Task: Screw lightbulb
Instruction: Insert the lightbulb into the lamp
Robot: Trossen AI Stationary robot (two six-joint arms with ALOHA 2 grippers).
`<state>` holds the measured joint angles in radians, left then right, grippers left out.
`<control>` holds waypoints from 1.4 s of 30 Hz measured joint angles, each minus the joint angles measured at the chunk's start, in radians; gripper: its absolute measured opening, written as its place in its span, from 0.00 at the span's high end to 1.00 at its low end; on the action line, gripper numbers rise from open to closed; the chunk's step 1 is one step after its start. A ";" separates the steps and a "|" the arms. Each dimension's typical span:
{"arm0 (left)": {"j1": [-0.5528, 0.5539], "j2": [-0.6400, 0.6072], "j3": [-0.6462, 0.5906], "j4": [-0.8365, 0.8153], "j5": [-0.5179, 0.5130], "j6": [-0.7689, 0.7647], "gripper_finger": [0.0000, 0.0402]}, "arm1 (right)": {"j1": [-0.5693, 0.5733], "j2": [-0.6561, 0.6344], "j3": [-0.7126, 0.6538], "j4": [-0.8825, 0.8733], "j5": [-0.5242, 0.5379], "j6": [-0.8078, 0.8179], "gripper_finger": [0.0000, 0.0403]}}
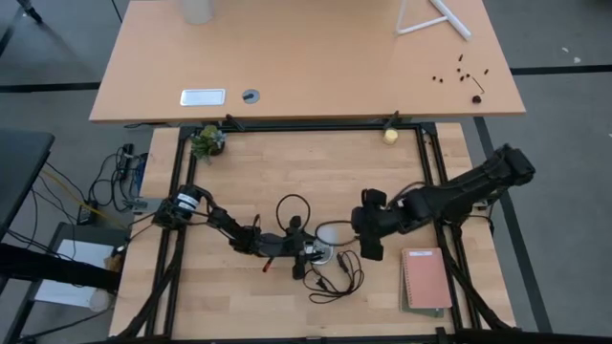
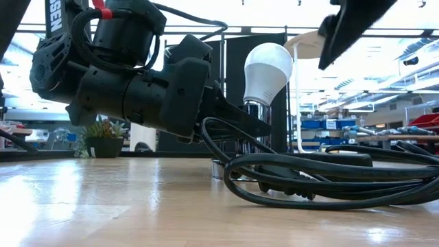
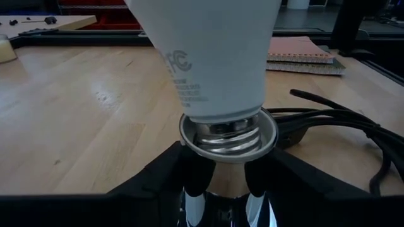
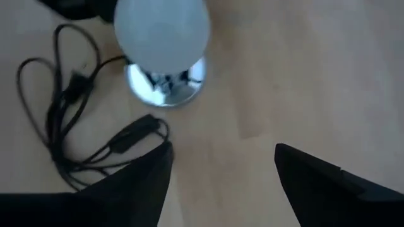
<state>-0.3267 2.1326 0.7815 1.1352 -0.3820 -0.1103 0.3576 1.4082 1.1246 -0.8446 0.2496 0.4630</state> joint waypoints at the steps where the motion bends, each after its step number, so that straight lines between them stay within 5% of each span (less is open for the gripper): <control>1: 0.000 0.000 0.000 -0.001 0.000 -0.005 0.53 | -0.020 -0.002 -0.017 0.017 -0.048 -0.037 0.27; 17: -0.001 0.000 0.000 -0.002 -0.002 0.019 0.53 | -0.169 0.277 0.190 -0.004 -0.205 -0.619 0.11; 25: -0.005 0.000 0.000 -0.004 -0.011 0.000 0.53 | -0.169 0.374 0.343 -0.065 -0.216 -0.706 0.13; 42: -0.009 0.000 0.000 -0.004 -0.012 -0.055 0.53 | -0.169 0.394 0.350 0.044 -0.327 -0.695 0.14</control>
<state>-0.3359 2.1330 0.7811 1.1316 -0.3939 -0.1650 0.1886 1.8019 1.4746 -0.8011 -0.0769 -0.2320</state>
